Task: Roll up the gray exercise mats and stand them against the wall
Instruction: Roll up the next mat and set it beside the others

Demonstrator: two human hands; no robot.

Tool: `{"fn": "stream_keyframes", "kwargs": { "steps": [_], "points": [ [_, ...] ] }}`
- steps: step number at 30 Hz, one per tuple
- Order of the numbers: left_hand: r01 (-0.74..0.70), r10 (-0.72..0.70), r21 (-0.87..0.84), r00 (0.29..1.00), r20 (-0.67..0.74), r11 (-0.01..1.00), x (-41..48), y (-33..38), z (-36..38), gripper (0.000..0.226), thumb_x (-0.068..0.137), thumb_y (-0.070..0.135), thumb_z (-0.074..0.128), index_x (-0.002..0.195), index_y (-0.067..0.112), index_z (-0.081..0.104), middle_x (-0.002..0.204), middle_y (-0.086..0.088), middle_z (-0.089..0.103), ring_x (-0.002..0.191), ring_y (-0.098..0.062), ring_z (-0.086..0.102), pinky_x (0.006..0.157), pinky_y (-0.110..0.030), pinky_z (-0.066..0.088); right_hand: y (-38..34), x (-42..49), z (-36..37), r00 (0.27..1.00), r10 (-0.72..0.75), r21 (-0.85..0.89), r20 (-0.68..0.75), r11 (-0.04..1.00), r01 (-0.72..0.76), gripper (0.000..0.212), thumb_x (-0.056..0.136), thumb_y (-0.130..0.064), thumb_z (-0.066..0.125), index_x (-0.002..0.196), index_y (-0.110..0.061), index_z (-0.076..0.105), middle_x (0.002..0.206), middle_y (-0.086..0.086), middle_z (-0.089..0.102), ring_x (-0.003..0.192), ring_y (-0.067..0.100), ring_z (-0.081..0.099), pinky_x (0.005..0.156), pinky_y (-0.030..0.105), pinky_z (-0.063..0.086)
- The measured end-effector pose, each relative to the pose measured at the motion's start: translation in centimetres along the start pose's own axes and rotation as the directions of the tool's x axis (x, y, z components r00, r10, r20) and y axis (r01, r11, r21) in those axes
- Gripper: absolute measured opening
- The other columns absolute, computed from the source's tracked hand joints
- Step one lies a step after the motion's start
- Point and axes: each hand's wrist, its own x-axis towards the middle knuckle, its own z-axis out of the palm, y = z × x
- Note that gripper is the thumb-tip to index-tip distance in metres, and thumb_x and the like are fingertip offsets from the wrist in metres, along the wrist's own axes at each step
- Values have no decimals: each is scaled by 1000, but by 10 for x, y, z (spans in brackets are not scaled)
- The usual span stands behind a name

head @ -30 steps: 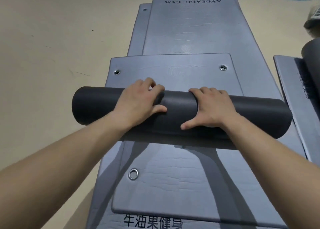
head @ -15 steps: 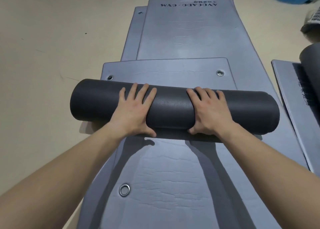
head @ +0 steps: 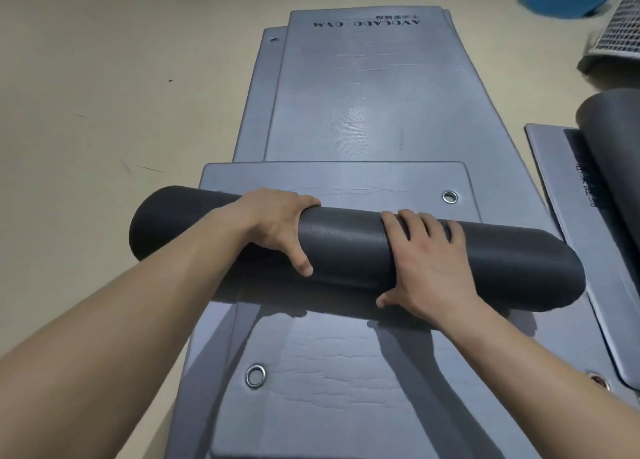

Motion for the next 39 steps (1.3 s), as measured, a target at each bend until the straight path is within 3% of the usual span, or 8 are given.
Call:
{"fn": "stream_keyframes", "kwargs": {
  "steps": [5, 7, 9, 14, 21, 28, 35, 39],
  "points": [
    [77, 6, 147, 868, -497, 986, -19, -2, 37, 121, 58, 92, 62, 155, 28, 32, 156, -3, 43, 141, -28, 41, 121, -47, 28, 27, 58, -33, 981, -60, 112, 183, 993, 40, 125, 44, -82, 79, 149, -31, 34, 136, -2, 56, 118, 29, 59, 97, 46, 48],
    [129, 10, 211, 833, -553, 969, -15, -1, 49, 128, 58, 95, 60, 159, 27, 20, 162, -8, 34, 148, -34, 32, 123, -54, 22, 36, 86, -47, 955, -95, 191, 280, 981, 41, 131, 44, -82, 82, 154, -34, 30, 140, -4, 55, 124, 28, 55, 99, 46, 48],
    [127, -9, 170, 825, -564, 977, 0, -6, 44, 127, 56, 94, 62, 159, 30, 23, 160, -6, 38, 145, -32, 36, 122, -53, 24, 37, 94, -40, 975, -94, 157, 200, 986, 63, 134, 45, -83, 80, 158, -34, 27, 148, -1, 49, 135, 28, 45, 111, 50, 39],
    [47, 1, 97, 896, -445, 994, 36, -22, 1, 127, 51, 100, 59, 157, 35, 30, 153, 3, 48, 138, -25, 47, 117, -49, 32, 19, 70, 10, 989, -33, -24, -142, 999, 30, 149, 38, -82, 83, 159, -20, 20, 156, 12, 35, 143, 36, 33, 118, 59, 20],
    [129, -136, -43, 954, -266, 991, 84, -36, -40, 124, 45, 103, 56, 147, 34, 42, 132, 4, 62, 120, -25, 58, 98, -43, 48, 52, 147, -2, 994, -105, 89, 38, 991, 101, 147, 38, -91, 74, 158, -29, 17, 152, 1, 41, 138, 28, 41, 116, 50, 27],
    [299, -296, -3, 943, -148, 954, 87, -21, -49, 116, 49, 106, 51, 138, 31, 55, 127, 2, 66, 112, -27, 60, 88, -38, 47, 76, 167, -6, 984, -165, 180, 62, 972, 152, 137, 47, -84, 79, 162, -39, 18, 163, -2, 31, 151, 26, 23, 124, 56, -3],
    [455, -458, -94, 889, -15, 886, 51, 9, -32, 122, 43, 110, 45, 124, 20, 65, 112, 0, 65, 101, -26, 61, 81, -37, 48, 73, 111, 36, 994, 50, 345, -99, 938, -12, 91, 90, -58, 67, 162, -44, 14, 173, 7, 0, 158, 34, 3, 124, 55, 20],
    [485, -467, -360, 873, 144, 797, 22, 31, -4, 122, 50, 104, 55, 129, 12, 64, 120, -6, 66, 100, -28, 63, 89, -40, 52, 46, 67, 46, 970, 234, 584, 68, 779, -229, 63, 110, -41, 35, 163, -41, 3, 170, 22, 5, 137, 47, 42, 108, 52, 41]
  ]
}}
